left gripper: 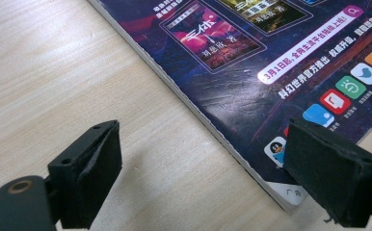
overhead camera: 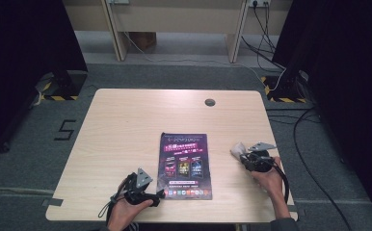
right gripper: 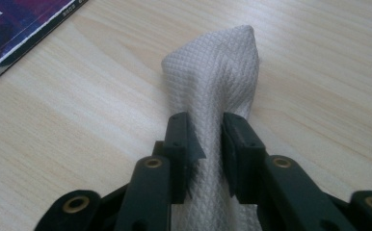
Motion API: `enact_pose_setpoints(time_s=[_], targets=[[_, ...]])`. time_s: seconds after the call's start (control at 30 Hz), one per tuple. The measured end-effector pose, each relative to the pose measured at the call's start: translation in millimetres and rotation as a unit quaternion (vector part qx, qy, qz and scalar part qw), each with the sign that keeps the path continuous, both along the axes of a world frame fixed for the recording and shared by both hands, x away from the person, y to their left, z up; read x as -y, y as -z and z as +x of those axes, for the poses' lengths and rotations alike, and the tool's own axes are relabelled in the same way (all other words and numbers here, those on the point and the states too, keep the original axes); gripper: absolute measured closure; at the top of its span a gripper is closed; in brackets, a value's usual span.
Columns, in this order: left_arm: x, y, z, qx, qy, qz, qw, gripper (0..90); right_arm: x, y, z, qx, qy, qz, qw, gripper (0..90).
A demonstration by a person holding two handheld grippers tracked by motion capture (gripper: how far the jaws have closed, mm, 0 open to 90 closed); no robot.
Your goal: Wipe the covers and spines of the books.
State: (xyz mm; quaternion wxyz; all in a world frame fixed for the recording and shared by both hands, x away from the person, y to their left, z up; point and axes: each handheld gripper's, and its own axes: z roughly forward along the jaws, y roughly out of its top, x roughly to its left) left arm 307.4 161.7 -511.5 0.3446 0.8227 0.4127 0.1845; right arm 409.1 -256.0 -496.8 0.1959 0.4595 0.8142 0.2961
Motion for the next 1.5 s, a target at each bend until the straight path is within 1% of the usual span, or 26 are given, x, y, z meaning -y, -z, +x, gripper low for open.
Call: enact_pose_setpoints(time_s=[0.07, 0.1, 0.17, 0.2, 0.27, 0.33, 0.4, 0.47, 0.5, 0.53, 0.6, 0.7, 0.77, 0.83, 0.9, 0.97, 1.03, 1.07, 1.2, 1.23, 1.3, 1.33, 1.4, 1.43, 1.47, 1.5], targets=[[0.0, 0.1, 0.1, 0.0, 0.0, -0.002, 1.0, 12.6, 0.6, -1.3, -0.2, 0.0, 0.004, 0.011, 0.9999, 65.0], [-0.1, 0.2, 0.3, -0.001, 0.0, -0.002, 1.0, 12.6, 1.1, -2.3, 0.0, 0.002, 0.004, 0.013, 0.9999, 61.5], [0.0, 0.2, 0.2, 0.0, 0.0, -0.002, 1.0, 12.6, 1.3, -4.7, -0.3, 0.007, 0.01, 0.03, 0.9995, 52.5], [-0.1, 0.2, 0.2, 0.0, 0.0, -0.002, 1.0, 12.6, 1.5, -5.8, -0.4, 0.011, 0.007, 0.032, 0.9994, 49.1], [-0.3, 0.3, 0.5, -0.002, 0.0, -0.004, 1.0, 12.6, 2.3, -6.9, -0.3, 0.012, 0.006, 0.041, 0.9991, 43.2], [-0.3, 0.3, 0.4, -0.002, 0.0, -0.003, 1.0, 12.6, 3.7, -7.0, 0.4, 0.009, 0.023, 0.047, 0.9986, 35.9], [-0.2, 0.2, 0.3, -0.001, 0.0, -0.003, 1.0, 12.6, 5.4, -8.7, 0.3, 0.006, 0.032, 0.061, 0.9976, 31.5], [-0.6, 0.4, 0.7, -0.003, 0.001, -0.004, 1.0, 12.6, 5.9, -10.9, 0.0, 0.016, 0.03, 0.07, 0.9969, 27.4], [-0.4, 0.3, 0.5, -0.002, 0.0, -0.004, 1.0, 12.6, 4.7, -12.6, -0.9, 0.016, 0.031, 0.074, 0.9966, 25.8], [-0.3, 0.3, 0.4, -0.002, 0.0, -0.004, 1.0, 12.6, 3.9, -13.8, -1.4, 0.017, 0.024, 0.071, 0.997, 24.0], [-0.6, 0.3, 0.7, -0.003, 0.001, -0.004, 1.0, 12.6, 1.5, -15.9, -2.3, 0.026, 0.027, 0.074, 0.9966, 23.6], [-0.4, 0.3, 0.4, -0.002, 0.0, -0.004, 1.0, 12.6, -1.7, -18.1, -3.4, 0.029, 0.027, 0.081, 0.9959, 23.2], [-0.7, 0.4, 0.8, -0.003, 0.001, -0.005, 1.0, 12.6, -3.6, -19.4, -3.4, 0.03, 0.022, 0.088, 0.9954, 22.8], [-0.7, 0.4, 0.8, -0.003, 0.001, -0.004, 1.0, 12.6, -6.3, -20.5, -4.2, 0.029, 0.024, 0.095, 0.9948, 23.2], [-0.7, 0.3, 0.7, -0.002, 0.001, -0.004, 1.0, 12.6, -7.6, -20.9, -4.6, 0.031, 0.021, 0.093, 0.9949, 23.6], [-0.8, 0.3, 1.0, -0.004, 0.002, -0.005, 1.0, 12.6, -12.3, -22.9, -5.0, 0.034, 0.013, 0.094, 0.9949, 24.0], [-0.9, 0.3, 1.1, -0.004, 0.002, -0.005, 1.0, 12.6, -14.2, -23.3, -5.3, 0.034, 0.011, 0.095, 0.9948, 24.0], [-0.9, 0.3, 1.1, -0.003, 0.003, -0.005, 1.0, 12.6, -17.8, -24.2, -6.3, 0.033, 0.004, 0.098, 0.9947, 24.7], [-1.0, -0.2, 1.3, -0.006, 0.004, -0.006, 1.0, 14.1, -25.2, -25.3, -7.2, 0.031, -0.005, 0.112, 0.9932, 25.9], [-0.4, -0.9, 1.5, -0.005, 0.006, -0.004, 1.0, 14.2, -27.1, -25.9, -7.6, 0.03, -0.01, 0.114, 0.9929, 26.3], [-0.1, -1.3, 2.0, -0.006, 0.008, -0.004, 0.9999, 14.7, -29.0, -26.2, -7.7, 0.029, -0.012, 0.119, 0.9924, 26.8], [-0.2, -1.3, 3.4, -0.013, 0.008, -0.014, 0.9998, 15.2, -33.9, -26.6, -7.7, 0.027, -0.017, 0.126, 0.9915, 27.6], [-0.4, -1.4, 4.3, -0.015, 0.01, -0.018, 0.9997, 16.2, -40.5, -26.3, -7.6, 0.023, -0.025, 0.126, 0.9914, 28.4], [-0.8, -2.1, 6.5, -0.017, 0.009, -0.026, 0.9995, 16.4, -43.8, -26.2, -7.4, 0.023, -0.029, 0.125, 0.9915, 29.0], [-0.8, -2.1, 6.5, -0.017, 0.009, -0.026, 0.9995, 16.4, -46.9, -26.0, -7.0, 0.022, -0.031, 0.123, 0.9917, 29.3], [-1.0, -2.9, 9.3, -0.017, 0.009, -0.032, 0.9993, 16.4, -49.0, -25.8, -6.5, 0.023, -0.033, 0.122, 0.9917, 29.3]])
